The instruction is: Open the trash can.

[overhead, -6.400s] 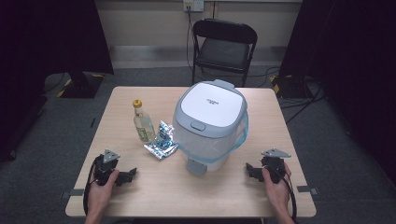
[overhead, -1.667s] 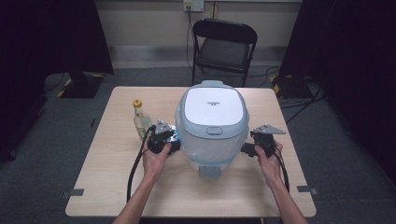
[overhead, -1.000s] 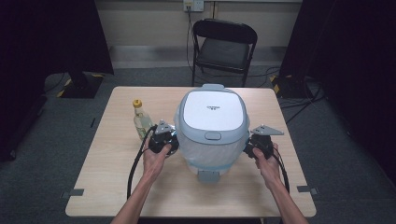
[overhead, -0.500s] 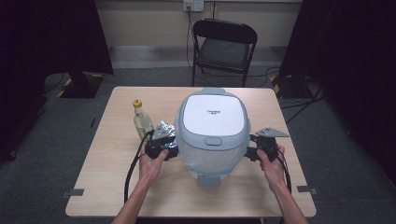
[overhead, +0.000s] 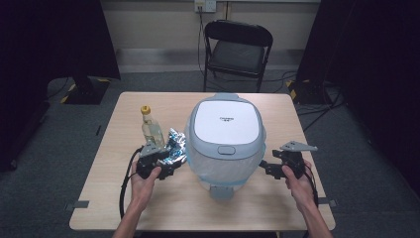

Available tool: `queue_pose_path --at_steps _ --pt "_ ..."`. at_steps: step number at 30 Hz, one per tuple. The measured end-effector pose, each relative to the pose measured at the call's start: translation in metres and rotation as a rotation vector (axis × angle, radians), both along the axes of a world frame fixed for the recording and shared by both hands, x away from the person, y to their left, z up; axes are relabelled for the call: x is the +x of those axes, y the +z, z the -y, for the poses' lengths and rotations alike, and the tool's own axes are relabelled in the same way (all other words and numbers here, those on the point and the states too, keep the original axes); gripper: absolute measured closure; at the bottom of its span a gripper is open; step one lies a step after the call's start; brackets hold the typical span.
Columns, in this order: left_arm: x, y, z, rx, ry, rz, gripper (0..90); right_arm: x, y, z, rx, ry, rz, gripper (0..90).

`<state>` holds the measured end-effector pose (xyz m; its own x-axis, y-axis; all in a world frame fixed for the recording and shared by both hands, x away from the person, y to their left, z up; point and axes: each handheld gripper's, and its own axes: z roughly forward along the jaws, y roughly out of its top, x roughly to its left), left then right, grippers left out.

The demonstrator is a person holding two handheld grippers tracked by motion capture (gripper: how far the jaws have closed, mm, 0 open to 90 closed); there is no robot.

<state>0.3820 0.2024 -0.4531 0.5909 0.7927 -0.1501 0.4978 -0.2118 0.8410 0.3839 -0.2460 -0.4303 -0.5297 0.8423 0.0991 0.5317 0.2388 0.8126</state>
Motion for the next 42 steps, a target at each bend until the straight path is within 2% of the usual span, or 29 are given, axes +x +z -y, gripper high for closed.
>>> queue_pose_path --at_steps 1,2,4,5,9,12,15,17,18,20,21,22,24,27,33,34,39,42 --pt "0.000 0.000 0.000 0.000 0.000 0.000 35.7 -0.003 0.001 0.002 0.009 0.005 -0.002 26.4" --pt "-0.005 -0.001 -0.010 -0.008 0.032 0.009 35.6 -0.006 0.003 0.004 0.009 0.009 -0.002 26.3" --pt "-0.007 -0.003 -0.016 -0.015 0.041 0.004 34.8 -0.009 0.004 0.005 0.011 0.016 0.000 25.7" --pt "-0.010 -0.006 -0.026 -0.021 0.059 -0.010 34.3 -0.014 0.009 0.005 0.014 0.034 0.004 23.6" --pt "-0.015 -0.015 -0.045 -0.029 0.100 -0.033 33.6 -0.021 0.022 0.005 0.020 0.062 0.026 23.6" --pt "-0.017 -0.020 -0.052 -0.025 0.116 -0.041 33.4 -0.026 0.033 0.005 0.021 0.078 0.030 22.6" --pt "-0.018 -0.028 -0.060 0.009 0.132 -0.059 33.3 -0.029 0.045 0.006 0.018 0.080 0.046 22.6" --pt "-0.018 -0.033 -0.060 0.035 0.131 -0.069 33.2 -0.029 0.053 0.005 0.024 0.082 0.056 22.1" --pt "-0.018 -0.033 -0.060 0.035 0.131 -0.069 33.2 -0.028 0.058 0.004 0.024 0.082 0.063 21.7" --pt "-0.020 -0.039 -0.057 0.072 0.122 -0.080 32.8 -0.027 0.063 0.003 0.022 0.085 0.076 21.5" --pt "-0.020 -0.044 -0.055 0.109 0.119 -0.084 32.1 -0.026 0.071 0.001 0.030 0.102 0.082 19.5" --pt "-0.020 -0.046 -0.055 0.117 0.117 -0.092 32.0 -0.025 0.076 0.000 0.038 0.113 0.088 18.6" --pt "-0.020 -0.047 -0.054 0.123 0.118 -0.081 31.2 -0.025 0.086 -0.003 0.041 0.128 0.109 17.2" --pt "-0.021 -0.047 -0.053 0.155 0.116 -0.073 31.2 -0.026 0.098 -0.007 0.049 0.151 0.127 15.3" --pt "-0.021 -0.047 -0.051 0.172 0.107 -0.069 29.3 -0.026 0.110 -0.009 0.050 0.170 0.144 14.4" --pt "-0.021 -0.048 -0.051 0.170 0.105 -0.069 29.0 -0.027 0.114 -0.007 0.070 0.185 0.148 14.2" --pt "-0.021 -0.048 -0.049 0.199 0.099 -0.062 27.3 -0.029 0.121 -0.006 0.074 0.200 0.153 14.1" --pt "-0.021 -0.048 -0.048 0.211 0.096 -0.058 27.1 -0.030 0.128 -0.006 0.096 0.219 0.166 14.1"
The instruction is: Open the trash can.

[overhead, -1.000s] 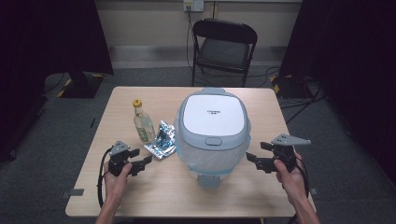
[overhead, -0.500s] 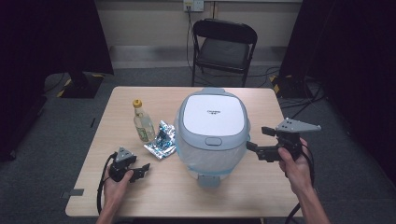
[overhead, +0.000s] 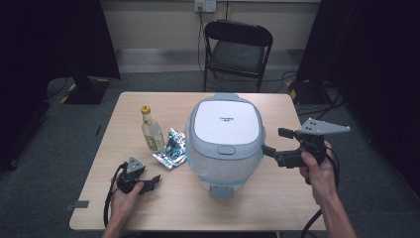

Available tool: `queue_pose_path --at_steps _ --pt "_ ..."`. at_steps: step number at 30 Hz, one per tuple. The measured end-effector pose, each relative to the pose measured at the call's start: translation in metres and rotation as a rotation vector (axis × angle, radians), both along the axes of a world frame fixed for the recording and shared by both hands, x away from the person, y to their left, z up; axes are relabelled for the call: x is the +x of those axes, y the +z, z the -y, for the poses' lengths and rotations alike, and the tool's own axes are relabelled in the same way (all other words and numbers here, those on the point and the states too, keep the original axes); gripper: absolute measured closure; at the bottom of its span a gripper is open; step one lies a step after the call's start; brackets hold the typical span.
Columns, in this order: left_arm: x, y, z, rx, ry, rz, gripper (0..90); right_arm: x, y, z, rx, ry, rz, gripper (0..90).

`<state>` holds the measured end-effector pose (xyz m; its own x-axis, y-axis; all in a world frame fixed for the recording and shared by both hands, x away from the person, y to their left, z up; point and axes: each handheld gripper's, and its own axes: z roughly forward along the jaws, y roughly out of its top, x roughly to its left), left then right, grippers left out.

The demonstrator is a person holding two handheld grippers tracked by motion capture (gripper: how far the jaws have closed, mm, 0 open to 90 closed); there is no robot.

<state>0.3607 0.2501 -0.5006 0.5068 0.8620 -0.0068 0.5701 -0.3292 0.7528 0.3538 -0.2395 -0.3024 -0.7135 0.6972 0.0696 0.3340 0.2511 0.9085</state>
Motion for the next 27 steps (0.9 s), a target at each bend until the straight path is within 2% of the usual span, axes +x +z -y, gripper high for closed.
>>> queue_pose_path --at_steps 9,11,19,20,22,23,25,26,27 --pt "0.000 0.000 0.000 0.001 -0.004 -0.001 26.7 -0.006 0.011 -0.008 0.018 0.044 0.028 14.6" --pt "0.000 0.000 0.000 0.002 -0.005 -0.002 26.5 -0.010 0.017 -0.015 0.026 0.081 0.038 14.5" --pt "0.000 0.000 0.000 -0.003 -0.006 -0.003 26.3 -0.005 0.024 -0.034 0.036 0.128 0.053 17.4" --pt "0.000 0.000 0.000 -0.004 -0.008 -0.005 25.5 -0.007 0.026 -0.044 0.041 0.167 0.057 20.5" --pt "0.000 0.000 0.001 -0.006 -0.007 -0.004 25.4 -0.007 0.027 -0.047 0.040 0.177 0.058 21.2" --pt "0.000 0.000 0.001 -0.003 -0.008 -0.003 25.3 -0.010 0.029 -0.060 0.030 0.226 0.057 21.4" --pt "0.000 0.000 0.001 -0.003 -0.008 -0.003 25.3 -0.011 0.029 -0.064 0.028 0.240 0.053 22.3" --pt "0.000 0.000 0.001 -0.003 -0.007 -0.003 25.3 -0.015 0.028 -0.075 0.022 0.280 0.049 25.4" --pt "0.000 0.000 0.001 -0.002 -0.007 -0.002 25.3 -0.016 0.027 -0.078 0.017 0.292 0.047 25.7"
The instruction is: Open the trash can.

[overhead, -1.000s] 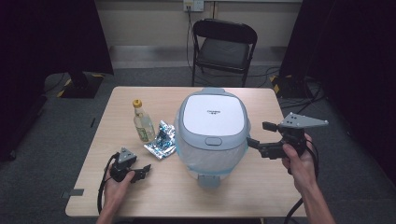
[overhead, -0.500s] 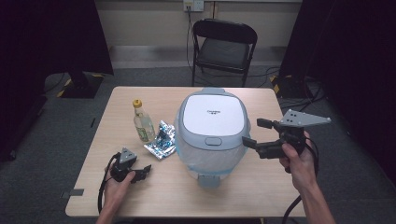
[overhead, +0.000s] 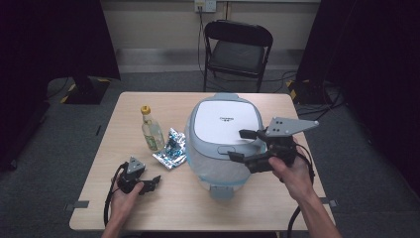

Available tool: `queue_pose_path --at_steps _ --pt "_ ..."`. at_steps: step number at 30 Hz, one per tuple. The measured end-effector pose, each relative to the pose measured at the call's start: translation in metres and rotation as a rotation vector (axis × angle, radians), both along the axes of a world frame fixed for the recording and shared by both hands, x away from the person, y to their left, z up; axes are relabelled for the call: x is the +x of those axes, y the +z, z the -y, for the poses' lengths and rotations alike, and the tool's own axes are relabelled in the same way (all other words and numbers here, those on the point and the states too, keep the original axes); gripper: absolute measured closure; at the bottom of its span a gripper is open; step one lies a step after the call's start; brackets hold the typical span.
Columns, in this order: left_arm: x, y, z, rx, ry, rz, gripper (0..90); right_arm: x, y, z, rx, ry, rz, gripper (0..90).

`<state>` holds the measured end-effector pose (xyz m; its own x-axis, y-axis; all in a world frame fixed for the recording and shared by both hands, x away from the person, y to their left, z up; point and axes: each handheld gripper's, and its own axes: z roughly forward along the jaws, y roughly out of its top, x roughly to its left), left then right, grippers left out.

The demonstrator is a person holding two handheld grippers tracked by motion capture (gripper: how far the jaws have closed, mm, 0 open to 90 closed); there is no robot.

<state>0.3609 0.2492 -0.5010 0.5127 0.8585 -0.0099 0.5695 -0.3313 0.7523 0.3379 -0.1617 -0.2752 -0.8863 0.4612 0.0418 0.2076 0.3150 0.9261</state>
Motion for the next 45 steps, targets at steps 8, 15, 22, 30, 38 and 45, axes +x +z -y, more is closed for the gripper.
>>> queue_pose_path --at_steps 8,15,22,30,38,45 --pt "0.000 0.000 0.000 -0.001 0.001 -0.001 25.3 -0.010 -0.005 -0.023 -0.029 0.086 0.009 34.8" --pt "0.000 0.000 0.000 -0.001 0.001 -0.001 25.3 -0.016 -0.005 -0.028 -0.048 0.100 0.021 35.8" --pt "0.000 0.000 0.000 -0.002 0.002 -0.001 25.3 -0.020 -0.009 -0.029 -0.045 0.089 0.050 36.6" --pt "0.000 0.000 0.000 0.000 0.002 0.000 25.4 -0.021 -0.010 -0.028 -0.029 0.091 0.048 36.1" --pt "0.000 0.000 0.000 -0.002 -0.001 -0.001 25.2 -0.020 -0.011 -0.021 -0.006 0.056 0.054 30.4" --pt "0.000 0.000 0.000 -0.002 -0.002 -0.001 25.2 -0.012 -0.012 -0.001 0.013 -0.042 0.050 26.3"
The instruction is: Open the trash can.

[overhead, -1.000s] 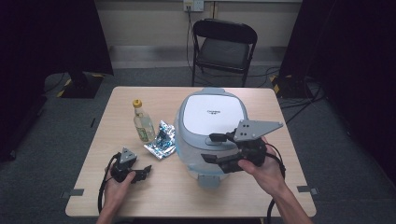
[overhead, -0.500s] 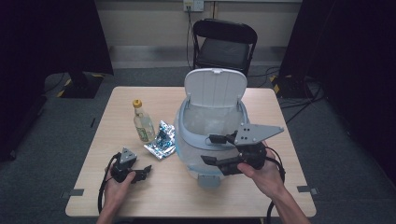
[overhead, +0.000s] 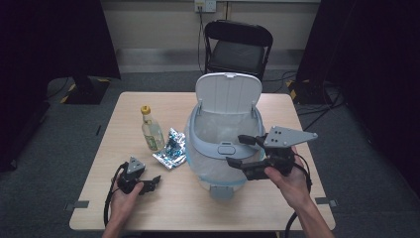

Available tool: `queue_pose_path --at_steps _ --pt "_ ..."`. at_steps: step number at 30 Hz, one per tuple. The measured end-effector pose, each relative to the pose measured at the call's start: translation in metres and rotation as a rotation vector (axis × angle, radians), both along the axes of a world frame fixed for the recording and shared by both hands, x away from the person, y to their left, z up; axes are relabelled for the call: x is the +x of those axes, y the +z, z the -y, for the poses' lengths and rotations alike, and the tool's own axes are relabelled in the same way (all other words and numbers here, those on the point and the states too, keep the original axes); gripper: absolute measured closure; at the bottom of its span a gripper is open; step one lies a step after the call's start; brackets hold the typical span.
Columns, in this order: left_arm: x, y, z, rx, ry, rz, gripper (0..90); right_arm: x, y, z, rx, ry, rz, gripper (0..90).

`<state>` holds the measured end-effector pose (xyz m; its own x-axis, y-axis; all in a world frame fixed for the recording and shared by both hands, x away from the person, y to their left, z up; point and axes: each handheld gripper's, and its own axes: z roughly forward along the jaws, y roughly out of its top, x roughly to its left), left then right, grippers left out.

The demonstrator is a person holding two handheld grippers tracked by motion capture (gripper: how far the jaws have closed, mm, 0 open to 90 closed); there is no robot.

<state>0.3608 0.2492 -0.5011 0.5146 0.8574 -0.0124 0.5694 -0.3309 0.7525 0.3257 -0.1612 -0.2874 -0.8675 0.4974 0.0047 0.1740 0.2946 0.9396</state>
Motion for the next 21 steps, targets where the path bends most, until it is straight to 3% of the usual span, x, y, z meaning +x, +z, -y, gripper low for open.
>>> queue_pose_path --at_steps 8,9,20,21 --pt "0.000 0.000 0.000 0.002 -0.002 0.000 25.2 0.023 0.002 0.015 0.025 -0.124 0.003 26.9" --pt "0.000 0.000 0.000 -0.001 -0.003 0.000 25.1 0.031 0.002 0.020 0.007 -0.191 0.017 27.0" --pt "0.000 0.000 -0.001 0.006 -0.012 -0.003 25.0 0.064 -0.005 0.044 -0.012 -0.409 0.029 26.1" --pt "0.000 0.000 -0.001 0.006 -0.011 -0.002 25.0 0.073 -0.010 0.053 0.024 -0.423 -0.005 21.5"
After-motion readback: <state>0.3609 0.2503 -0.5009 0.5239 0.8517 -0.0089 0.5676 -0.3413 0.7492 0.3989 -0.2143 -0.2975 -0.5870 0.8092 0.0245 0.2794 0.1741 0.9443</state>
